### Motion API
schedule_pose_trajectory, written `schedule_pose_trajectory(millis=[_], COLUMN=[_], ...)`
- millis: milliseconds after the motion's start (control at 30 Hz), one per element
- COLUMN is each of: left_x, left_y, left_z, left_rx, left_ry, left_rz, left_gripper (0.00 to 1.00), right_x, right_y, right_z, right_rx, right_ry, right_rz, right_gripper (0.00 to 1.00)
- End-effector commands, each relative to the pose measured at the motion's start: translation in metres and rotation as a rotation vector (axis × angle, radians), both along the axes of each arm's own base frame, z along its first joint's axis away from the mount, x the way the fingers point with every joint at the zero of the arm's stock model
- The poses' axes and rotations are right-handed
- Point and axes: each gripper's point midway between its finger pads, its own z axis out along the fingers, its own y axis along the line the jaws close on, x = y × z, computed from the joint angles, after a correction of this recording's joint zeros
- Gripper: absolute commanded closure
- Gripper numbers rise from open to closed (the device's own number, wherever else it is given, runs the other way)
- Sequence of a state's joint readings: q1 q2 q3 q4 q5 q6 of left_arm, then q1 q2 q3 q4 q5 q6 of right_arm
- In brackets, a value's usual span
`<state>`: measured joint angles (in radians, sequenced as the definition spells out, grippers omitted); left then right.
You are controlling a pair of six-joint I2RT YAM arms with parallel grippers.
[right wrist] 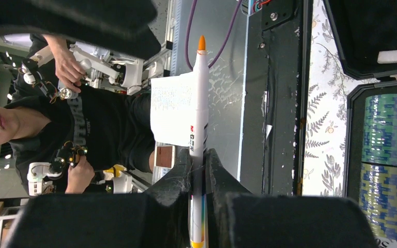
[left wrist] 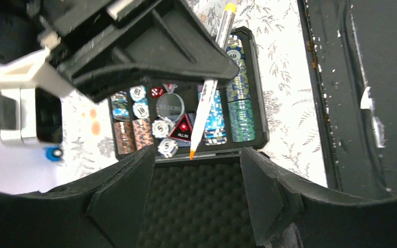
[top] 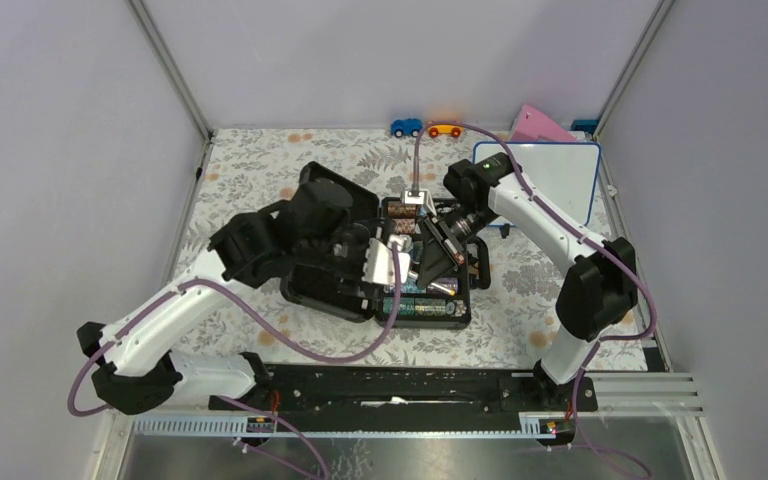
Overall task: Write a sentence on the whiteboard
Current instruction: Pass from the right arm to the left
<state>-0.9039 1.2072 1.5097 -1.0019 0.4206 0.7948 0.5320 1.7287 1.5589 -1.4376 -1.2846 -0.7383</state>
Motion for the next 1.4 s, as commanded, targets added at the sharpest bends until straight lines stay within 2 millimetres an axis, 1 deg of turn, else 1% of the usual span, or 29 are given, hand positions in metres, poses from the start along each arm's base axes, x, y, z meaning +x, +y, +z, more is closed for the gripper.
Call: schedule_pose_trajectory(millis=[0, 100, 267, 433, 533, 667, 833, 867, 900, 933, 967, 1133, 1167, 1200, 1233, 1300, 1367], left_x=[0.015, 0.012, 0.004, 0.001, -0.001, -0.005, -0.009, -0.01, -0.01, -0.01, -0.009, -0.012, -0.012, -0.012, -0.012, -0.011, -0.01], left_y=[-0.006, -0.015, -0.025, -0.026, -0.028, -0.027, -0.025, -0.024, -0.024, -0.023, -0.023, -0.024, -0.025, -0.025, -0.025, -0.025, -0.025], left_z=[0.015, 0.01, -0.002, -0.018, -0.022, -0.028, -0.034, -0.035, -0.036, -0.037, -0.038, -0.039, -0.039, -0.04, -0.039, -0.038, -0.036], left_rx=[0.071, 0.098, 0.15, 0.199, 0.208, 0.216, 0.222, 0.222, 0.222, 0.226, 0.229, 0.226, 0.226, 0.225, 0.22, 0.201, 0.155], left_ry=[-0.201, -0.215, -0.243, -0.243, -0.233, -0.219, -0.198, -0.192, -0.19, -0.187, -0.187, -0.17, -0.165, -0.16, -0.158, -0.134, -0.071], left_rz=[0.031, 0.014, -0.034, -0.049, -0.053, -0.06, -0.062, -0.064, -0.06, -0.053, -0.048, -0.049, -0.048, -0.045, -0.038, 0.002, 0.047], left_gripper=[0.33, 0.37, 0.43, 0.49, 0.58, 0.66, 0.82, 0.83, 0.78, 0.72, 0.7, 0.71, 0.74, 0.78, 0.85, 0.99, 1.0], right_x=[-0.007, -0.011, -0.013, -0.014, -0.015, -0.015, -0.015, -0.015, -0.015, -0.015, -0.015, -0.014, -0.014, -0.014, -0.014, -0.013, -0.008], right_y=[0.007, 0.009, 0.01, 0.009, 0.009, 0.009, 0.008, 0.008, 0.008, 0.008, 0.008, 0.008, 0.009, 0.009, 0.009, 0.009, 0.009], right_z=[0.017, 0.017, 0.02, 0.021, 0.02, 0.022, 0.023, 0.024, 0.024, 0.024, 0.024, 0.025, 0.026, 0.026, 0.027, 0.03, 0.035], right_rx=[0.031, 0.023, 0.025, 0.027, 0.022, 0.026, 0.023, 0.024, 0.023, 0.022, 0.02, 0.02, 0.022, 0.025, 0.027, 0.035, 0.045], right_ry=[0.04, 0.041, 0.034, 0.028, 0.029, 0.012, 0.006, 0.002, -0.001, -0.001, -0.002, 0.001, 0.0, -0.001, -0.004, -0.023, -0.051], right_rz=[0.015, 0.027, 0.034, 0.035, 0.037, 0.038, 0.038, 0.038, 0.039, 0.038, 0.038, 0.035, 0.035, 0.036, 0.036, 0.035, 0.026], right_gripper=[1.0, 1.0, 1.0, 1.0, 1.0, 1.0, 0.99, 0.99, 0.99, 0.99, 0.99, 0.99, 0.99, 0.98, 0.93, 0.79, 0.6])
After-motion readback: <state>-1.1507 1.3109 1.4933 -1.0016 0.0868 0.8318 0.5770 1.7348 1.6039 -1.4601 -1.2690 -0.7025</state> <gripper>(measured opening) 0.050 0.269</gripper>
